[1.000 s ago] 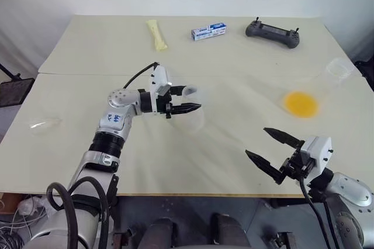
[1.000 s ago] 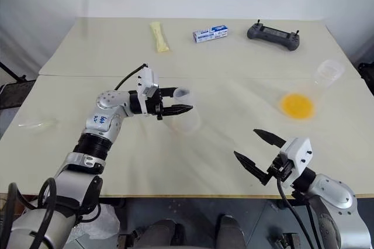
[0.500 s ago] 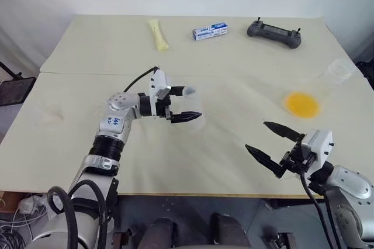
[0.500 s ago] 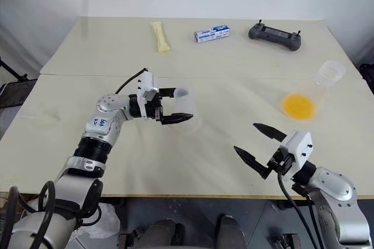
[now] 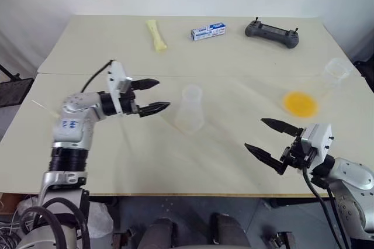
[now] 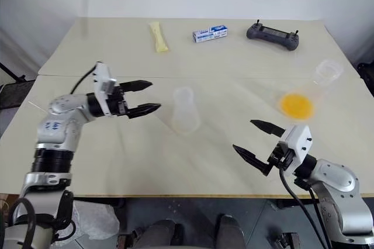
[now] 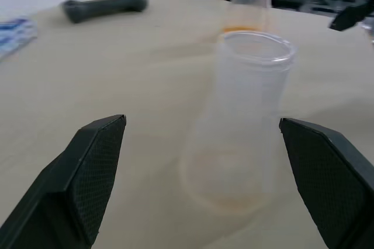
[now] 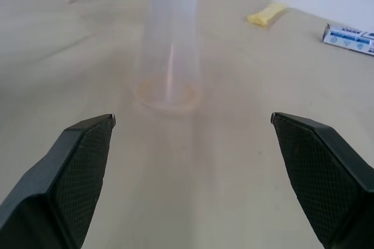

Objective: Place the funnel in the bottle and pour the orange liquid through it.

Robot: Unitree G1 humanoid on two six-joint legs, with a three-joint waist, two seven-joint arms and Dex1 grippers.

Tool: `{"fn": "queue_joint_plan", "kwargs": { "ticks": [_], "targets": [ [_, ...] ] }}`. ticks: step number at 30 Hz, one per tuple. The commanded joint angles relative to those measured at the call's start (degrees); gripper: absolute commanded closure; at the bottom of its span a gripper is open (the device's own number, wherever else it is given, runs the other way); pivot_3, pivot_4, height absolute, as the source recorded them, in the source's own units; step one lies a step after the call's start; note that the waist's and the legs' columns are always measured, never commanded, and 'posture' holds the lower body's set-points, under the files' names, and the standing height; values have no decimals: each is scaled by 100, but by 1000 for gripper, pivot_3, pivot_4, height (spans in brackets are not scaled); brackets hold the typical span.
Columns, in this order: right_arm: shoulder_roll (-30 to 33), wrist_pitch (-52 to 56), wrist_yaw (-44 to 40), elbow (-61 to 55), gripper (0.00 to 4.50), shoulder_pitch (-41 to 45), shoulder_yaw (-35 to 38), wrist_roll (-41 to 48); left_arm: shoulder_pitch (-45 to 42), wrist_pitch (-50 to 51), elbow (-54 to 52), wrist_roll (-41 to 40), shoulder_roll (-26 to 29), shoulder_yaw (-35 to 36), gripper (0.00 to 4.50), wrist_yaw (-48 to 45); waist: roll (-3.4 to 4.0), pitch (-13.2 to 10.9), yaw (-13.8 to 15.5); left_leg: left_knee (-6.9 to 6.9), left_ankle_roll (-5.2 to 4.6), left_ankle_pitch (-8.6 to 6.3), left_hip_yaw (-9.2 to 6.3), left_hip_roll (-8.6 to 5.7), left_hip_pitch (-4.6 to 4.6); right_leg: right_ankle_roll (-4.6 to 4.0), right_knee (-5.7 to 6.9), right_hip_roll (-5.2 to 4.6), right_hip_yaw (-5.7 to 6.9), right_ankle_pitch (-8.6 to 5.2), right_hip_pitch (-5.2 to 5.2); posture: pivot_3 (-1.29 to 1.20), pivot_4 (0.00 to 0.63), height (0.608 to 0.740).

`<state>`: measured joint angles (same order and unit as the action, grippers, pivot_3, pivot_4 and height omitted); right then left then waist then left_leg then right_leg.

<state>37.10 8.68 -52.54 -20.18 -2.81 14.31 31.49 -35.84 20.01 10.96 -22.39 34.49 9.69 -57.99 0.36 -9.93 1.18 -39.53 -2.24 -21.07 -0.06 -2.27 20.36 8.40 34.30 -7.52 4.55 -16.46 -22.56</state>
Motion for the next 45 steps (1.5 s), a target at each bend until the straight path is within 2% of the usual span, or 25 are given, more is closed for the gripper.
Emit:
{"fn": "queue_joint_plan", "kwargs": {
  "ticks": [1, 7, 13, 17, 23, 36, 45],
  "targets": [
    [96, 55, -160, 48, 0, 143, 67, 163, 642, 157, -629, -214, 330, 909, 28, 610, 1, 0, -19, 1, 2, -1, -1, 2, 0, 0, 0, 0, -1, 0, -1, 0, 150, 740],
    [141, 200, -355, 267, 0, 466, -89, 191, 2476, 258, -1392, -363, 426, 2497, 28, 1526, 1, -1, -63, 3, 5, -3, -11, 1, -1, -1, 0, -9, -13, 0, 2, 0, 150, 740],
    [141, 260, -505, 425, 0, 668, -165, 181, 3487, 339, -1485, -592, 386, 3470, 28, 2043, -8, -6, 23, -3, 11, -6, -34, 3, -1, -7, -1, -21, -23, -4, 14, 0, 150, 740],
    [149, 290, -534, 445, 0, 737, -169, 205, 3791, 187, -1286, -631, 449, 3887, 28, 2205, -8, -7, 25, -1, 14, -8, -39, 3, 0, -8, -3, -29, -22, -4, 13, 0, 150, 740],
    [116, 317, -459, 278, 0, 627, -111, 233, 3106, -155, -195, -297, 854, 3498, 28, 2399, -8, -7, 27, -2, 15, -9, -39, 3, 0, -11, 3, -24, -18, -6, 11, 0, 150, 740],
    [95, 309, -135, -264, 0, -36, 202, 263, 663, -1300, 3226, 650, 1821, 2093, 28, 2480, -12, -7, -40, 11, 13, -9, -3, -4, -3, -9, 29, -6, 12, -5, -13, 0, 150, 740],
    [117, 351, -51, -477, 0, -296, 307, 312, 171, -1281, 4240, 790, 2077, 1884, 28, 2798, -22, -9, -47, 11, 12, -9, 5, -4, -5, -8, 43, -8, 10, -4, -20, 0, 150, 740]
  ]
}}
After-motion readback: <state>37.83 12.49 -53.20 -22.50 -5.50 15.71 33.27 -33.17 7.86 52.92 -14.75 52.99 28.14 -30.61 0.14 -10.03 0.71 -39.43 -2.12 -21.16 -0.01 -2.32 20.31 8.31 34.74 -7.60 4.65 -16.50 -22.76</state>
